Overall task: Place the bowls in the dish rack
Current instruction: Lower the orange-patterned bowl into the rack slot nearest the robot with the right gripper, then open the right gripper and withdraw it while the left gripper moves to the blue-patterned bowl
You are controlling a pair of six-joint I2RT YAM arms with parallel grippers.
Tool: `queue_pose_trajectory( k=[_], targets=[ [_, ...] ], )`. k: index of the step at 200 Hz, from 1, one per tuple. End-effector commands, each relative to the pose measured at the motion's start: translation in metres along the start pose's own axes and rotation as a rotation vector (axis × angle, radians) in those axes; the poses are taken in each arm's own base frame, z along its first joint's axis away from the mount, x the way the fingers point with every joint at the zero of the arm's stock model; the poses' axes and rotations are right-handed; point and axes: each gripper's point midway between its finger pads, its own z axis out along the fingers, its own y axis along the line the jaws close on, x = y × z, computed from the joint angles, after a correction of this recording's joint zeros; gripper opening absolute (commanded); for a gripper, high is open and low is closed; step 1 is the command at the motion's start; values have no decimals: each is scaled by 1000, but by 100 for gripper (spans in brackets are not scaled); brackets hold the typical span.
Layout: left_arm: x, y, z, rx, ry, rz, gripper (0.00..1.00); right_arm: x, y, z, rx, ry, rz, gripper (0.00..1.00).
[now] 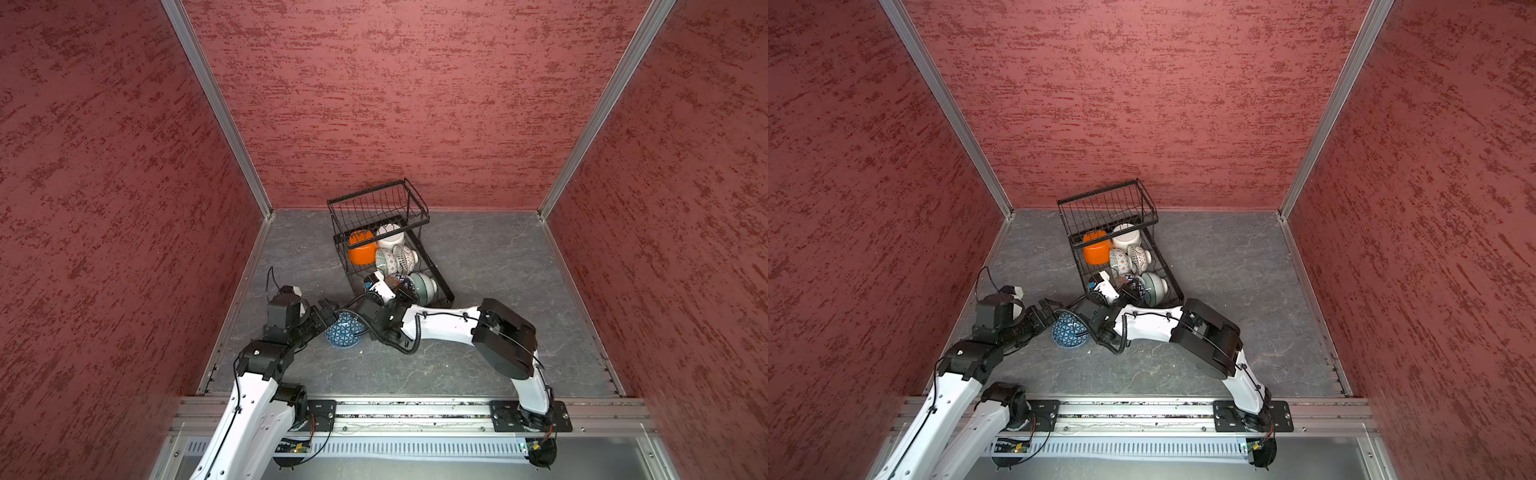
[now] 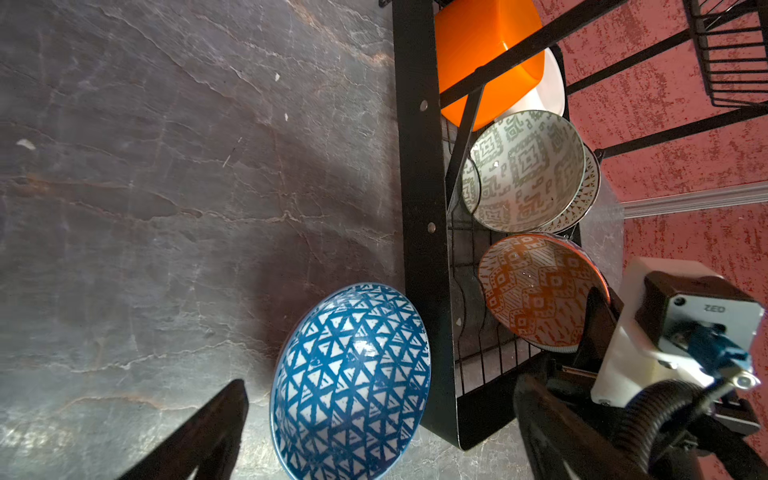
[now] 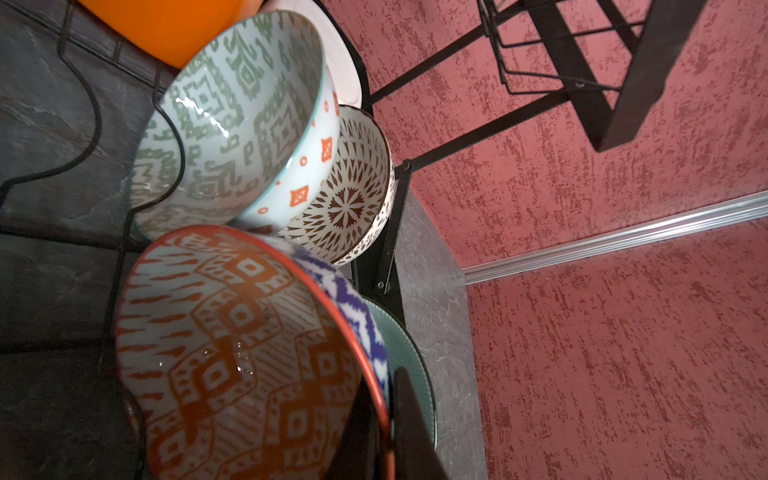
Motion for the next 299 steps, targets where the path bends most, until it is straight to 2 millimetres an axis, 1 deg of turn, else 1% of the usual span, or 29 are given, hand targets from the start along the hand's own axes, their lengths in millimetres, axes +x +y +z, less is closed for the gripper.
queue_pose_trajectory(
  k=[1, 43, 87, 106, 120, 191, 207, 219, 248, 281, 299],
  targets=[
    [2, -3, 1, 28, 5, 17, 99, 5, 54, -15, -195, 28, 57, 2],
    [2, -2, 2, 25, 6, 15, 99, 16, 49, -15, -163, 94, 127, 7],
    [5, 2, 4, 17, 11, 9, 99, 25, 45, -16, -156, 133, 189, 16],
    [5, 2, 4, 18, 12, 7, 99, 24, 44, -17, -158, 131, 198, 20],
    [5, 1, 4, 18, 11, 8, 99, 23, 42, -18, -159, 127, 205, 26],
    [4, 3, 4, 11, 9, 4, 99, 16, 31, -20, -142, 107, 226, 43],
    [4, 4, 5, 10, 10, 4, 99, 16, 29, -20, -132, 103, 225, 49],
    [4, 3, 5, 10, 9, 6, 99, 16, 27, -20, -129, 102, 225, 52],
    [4, 4, 5, 7, 9, 7, 99, 11, 21, -22, -128, 91, 239, 61],
    [3, 5, 4, 5, 8, 7, 99, 7, 18, -23, -131, 83, 247, 67],
    [2, 4, 3, 3, 5, 6, 99, 5, 14, -24, -133, 78, 258, 73]
  ],
)
